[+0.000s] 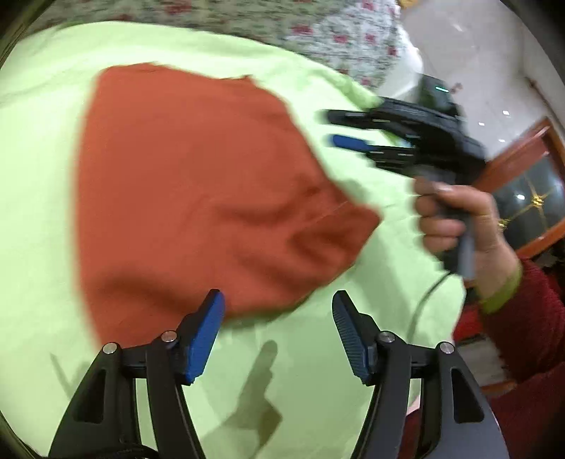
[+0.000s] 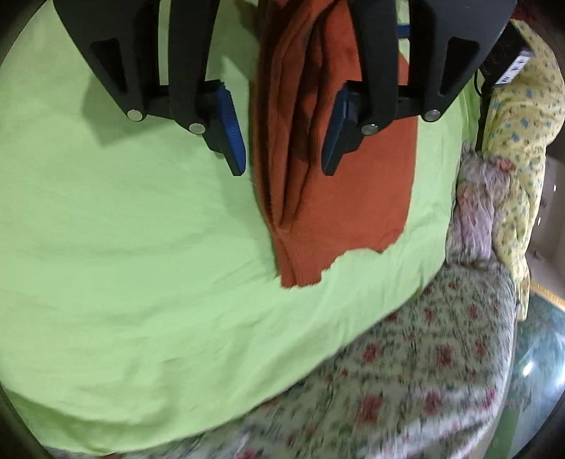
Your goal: Fold small clothes
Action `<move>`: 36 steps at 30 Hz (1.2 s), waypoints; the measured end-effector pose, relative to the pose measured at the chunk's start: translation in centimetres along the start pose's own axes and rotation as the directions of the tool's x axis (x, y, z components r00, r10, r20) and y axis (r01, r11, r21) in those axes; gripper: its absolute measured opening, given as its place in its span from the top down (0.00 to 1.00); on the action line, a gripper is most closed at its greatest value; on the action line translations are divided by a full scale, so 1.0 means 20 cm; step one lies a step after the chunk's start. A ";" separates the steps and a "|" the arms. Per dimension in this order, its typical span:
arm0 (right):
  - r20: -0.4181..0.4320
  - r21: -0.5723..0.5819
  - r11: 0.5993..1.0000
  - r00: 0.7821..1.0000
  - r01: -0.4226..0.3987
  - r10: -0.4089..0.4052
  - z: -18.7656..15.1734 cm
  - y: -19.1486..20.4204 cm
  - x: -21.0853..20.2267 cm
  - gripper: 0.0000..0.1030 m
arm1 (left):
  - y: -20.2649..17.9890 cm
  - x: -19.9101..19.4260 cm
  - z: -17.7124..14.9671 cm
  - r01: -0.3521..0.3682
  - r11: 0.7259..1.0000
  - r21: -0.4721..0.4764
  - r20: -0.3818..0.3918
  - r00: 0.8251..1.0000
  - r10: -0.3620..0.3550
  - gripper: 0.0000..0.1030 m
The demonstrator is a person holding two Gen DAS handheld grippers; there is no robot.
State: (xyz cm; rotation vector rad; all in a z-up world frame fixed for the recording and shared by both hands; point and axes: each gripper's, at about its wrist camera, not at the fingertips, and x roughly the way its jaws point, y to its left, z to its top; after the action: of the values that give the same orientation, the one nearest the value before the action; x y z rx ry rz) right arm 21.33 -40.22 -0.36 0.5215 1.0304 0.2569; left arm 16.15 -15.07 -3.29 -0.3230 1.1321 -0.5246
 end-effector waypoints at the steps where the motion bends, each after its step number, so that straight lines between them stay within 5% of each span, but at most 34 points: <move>1: 0.009 0.012 1.000 1.000 -0.008 0.008 -0.02 0.00 -0.04 0.55 | 0.04 -0.03 -0.04 -0.030 1.000 -0.007 -0.001 1.000 0.030 0.37; 5: -0.028 0.005 0.997 0.997 -0.073 0.073 -0.16 0.08 -0.14 0.54 | 0.17 -0.06 -0.16 -0.186 0.983 -0.012 -0.023 0.982 0.186 0.37; 12: -0.118 -0.051 0.999 0.993 -0.007 0.001 -0.33 0.19 -0.04 0.51 | 0.23 -0.02 -0.18 -0.299 0.954 -0.023 0.019 0.954 0.300 0.37; 18: -0.131 -0.027 1.000 0.991 0.000 -0.004 -0.32 0.15 -0.01 0.51 | 0.29 0.01 -0.13 -0.353 0.935 -0.039 0.066 0.933 0.355 0.38; 25: -0.180 -0.044 0.999 0.984 0.002 -0.010 -0.35 0.18 0.08 0.53 | 0.39 -0.05 -0.09 -0.317 0.938 -0.139 0.096 0.939 0.331 0.39; 26: -0.180 -0.049 0.999 0.984 0.001 -0.010 -0.35 0.19 0.09 0.57 | 0.40 -0.05 -0.09 -0.315 0.939 -0.140 0.094 0.939 0.330 0.39; 28: -0.181 -0.057 0.998 0.983 0.016 -0.027 -0.36 0.20 0.11 0.82 | 0.39 -0.04 -0.08 -0.315 0.938 -0.143 0.093 0.940 0.330 0.39; 31: -0.172 -0.055 0.998 0.985 -0.006 -0.004 -0.33 0.23 0.11 0.90 | 0.40 -0.05 -0.08 -0.304 0.940 -0.156 0.083 0.944 0.320 0.40; 36: -0.015 -0.124 0.963 0.970 -0.241 0.241 -0.23 0.39 -0.21 0.91 | 0.39 -0.05 -0.05 -0.252 0.953 -0.167 0.074 0.961 0.267 0.40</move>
State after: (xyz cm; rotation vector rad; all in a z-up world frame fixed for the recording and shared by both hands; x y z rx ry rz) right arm 15.58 -34.05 5.01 0.5328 0.9436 0.5345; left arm 16.67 -7.93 -6.84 -0.3255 1.1045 -0.1863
